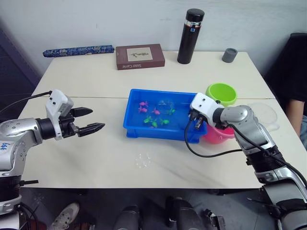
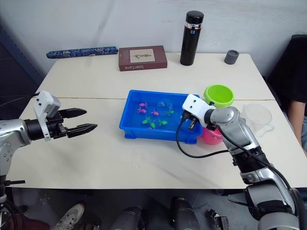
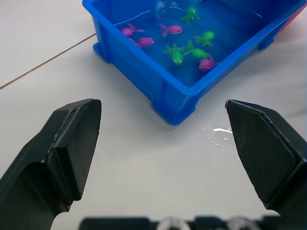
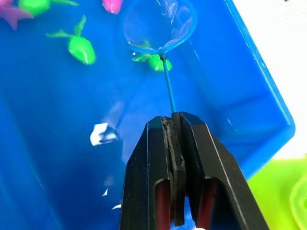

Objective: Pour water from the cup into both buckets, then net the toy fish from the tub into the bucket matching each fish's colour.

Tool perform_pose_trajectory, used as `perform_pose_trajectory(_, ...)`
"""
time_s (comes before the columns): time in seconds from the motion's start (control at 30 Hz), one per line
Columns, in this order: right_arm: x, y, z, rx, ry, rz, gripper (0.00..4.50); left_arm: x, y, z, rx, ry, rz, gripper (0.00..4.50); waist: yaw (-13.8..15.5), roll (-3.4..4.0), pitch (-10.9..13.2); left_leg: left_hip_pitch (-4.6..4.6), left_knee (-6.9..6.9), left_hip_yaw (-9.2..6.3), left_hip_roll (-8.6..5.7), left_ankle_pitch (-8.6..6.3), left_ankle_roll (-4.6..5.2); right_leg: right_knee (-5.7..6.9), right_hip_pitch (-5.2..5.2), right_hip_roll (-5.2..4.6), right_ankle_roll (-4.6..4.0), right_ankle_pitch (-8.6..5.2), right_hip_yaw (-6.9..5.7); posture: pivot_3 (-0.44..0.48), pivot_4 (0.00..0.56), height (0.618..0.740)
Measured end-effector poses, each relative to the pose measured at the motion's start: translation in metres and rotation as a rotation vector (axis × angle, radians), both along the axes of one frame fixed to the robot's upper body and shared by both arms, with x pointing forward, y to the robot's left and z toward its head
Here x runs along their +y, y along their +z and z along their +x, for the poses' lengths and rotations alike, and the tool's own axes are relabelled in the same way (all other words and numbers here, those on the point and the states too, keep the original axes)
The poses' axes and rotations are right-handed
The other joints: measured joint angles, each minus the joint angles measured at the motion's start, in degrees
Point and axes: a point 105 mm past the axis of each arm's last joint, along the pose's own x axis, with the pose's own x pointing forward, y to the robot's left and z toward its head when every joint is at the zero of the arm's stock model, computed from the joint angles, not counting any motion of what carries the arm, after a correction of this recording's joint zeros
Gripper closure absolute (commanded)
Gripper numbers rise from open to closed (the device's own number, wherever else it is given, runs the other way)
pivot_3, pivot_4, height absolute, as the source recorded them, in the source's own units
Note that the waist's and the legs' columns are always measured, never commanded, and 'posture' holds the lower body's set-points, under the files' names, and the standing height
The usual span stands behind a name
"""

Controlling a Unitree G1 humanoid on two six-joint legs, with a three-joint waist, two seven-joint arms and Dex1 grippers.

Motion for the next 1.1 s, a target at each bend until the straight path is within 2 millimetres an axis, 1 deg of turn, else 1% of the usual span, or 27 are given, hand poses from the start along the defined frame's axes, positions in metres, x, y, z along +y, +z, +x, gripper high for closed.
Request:
perform_pose_trajectory(0.07, -0.002, 0.000, 0.000, -0.005, 0.003, -0.020, 4.50, 0.000, 0.000, 0.000, 0.001, 0.000, 0.000, 0.04, 0.0, 0.00, 0.0, 0.00, 0.00, 0.00, 0.00, 0.00, 0.00, 0.00, 0.00, 0.00, 0.00, 0.00, 0.00, 0.000, 0.150, 0.740)
perform_pose_trajectory(0.23, 0.001, -0.002, -0.002, 0.007, 0.021, -0.027, 4.50, -0.002, 0.001, 0.000, -0.005, -0.004, 0.003, 0.04, 0.0, 0.00, 0.0, 0.00, 0.00, 0.00, 0.00, 0.00, 0.00, 0.00, 0.00, 0.00, 0.00, 0.00, 0.00, 0.000, 0.150, 0.740)
perform_pose_trajectory(0.4, 0.016, -0.008, -0.005, 0.027, 0.057, -0.014, 4.50, -0.006, 0.004, -0.002, -0.020, -0.015, 0.012, 0.04, -0.1, 0.00, 0.0, 0.00, -0.01, 0.00, 0.00, 0.00, 0.00, 0.01, 0.00, 0.00, 0.00, 0.00, 0.00, 0.000, 0.150, 0.740)
perform_pose_trajectory(0.5, 0.019, -0.010, -0.006, 0.038, 0.058, -0.002, 4.50, -0.005, 0.003, -0.002, -0.013, -0.012, 0.011, 0.04, -0.1, 0.00, 0.0, 0.00, -0.01, 0.00, 0.00, 0.00, 0.00, 0.00, 0.00, 0.00, 0.00, 0.00, -0.01, 0.000, 0.150, 0.740)
perform_pose_trajectory(0.57, 0.025, -0.013, -0.007, 0.075, 0.054, 0.042, 4.50, -0.006, 0.003, -0.002, -0.012, -0.015, 0.010, 0.04, -0.1, 0.00, 0.0, 0.00, 0.00, 0.00, 0.00, 0.00, 0.00, 0.01, 0.00, 0.00, 0.00, 0.00, 0.00, 0.000, 0.150, 0.740)
perform_pose_trajectory(0.73, 0.017, 0.002, -0.009, 0.104, 0.006, 0.156, 4.50, -0.009, 0.002, -0.003, -0.009, -0.040, 0.011, 0.04, 0.2, 0.01, 0.0, 0.00, 0.00, 0.00, 0.00, 0.00, 0.00, -0.01, 0.02, -0.01, 0.00, 0.00, -0.01, 0.000, 0.150, 0.740)
perform_pose_trajectory(0.9, 0.006, 0.015, -0.014, 0.136, -0.026, 0.231, 4.50, -0.020, 0.001, -0.001, -0.010, -0.087, 0.004, 0.04, 0.1, 0.01, 0.0, 0.00, -0.01, -0.01, 0.00, 0.00, 0.00, -0.01, 0.02, 0.00, 0.00, 0.00, -0.01, 0.000, 0.150, 0.740)
perform_pose_trajectory(1.1, -0.005, 0.022, -0.025, 0.162, -0.029, 0.270, 4.50, -0.033, 0.010, 0.002, -0.050, -0.168, 0.015, 0.04, 0.2, 0.01, 0.0, 0.00, -0.01, 0.00, 0.00, 0.00, 0.00, -0.02, 0.02, 0.00, 0.00, 0.00, 0.00, 0.000, 0.150, 0.740)
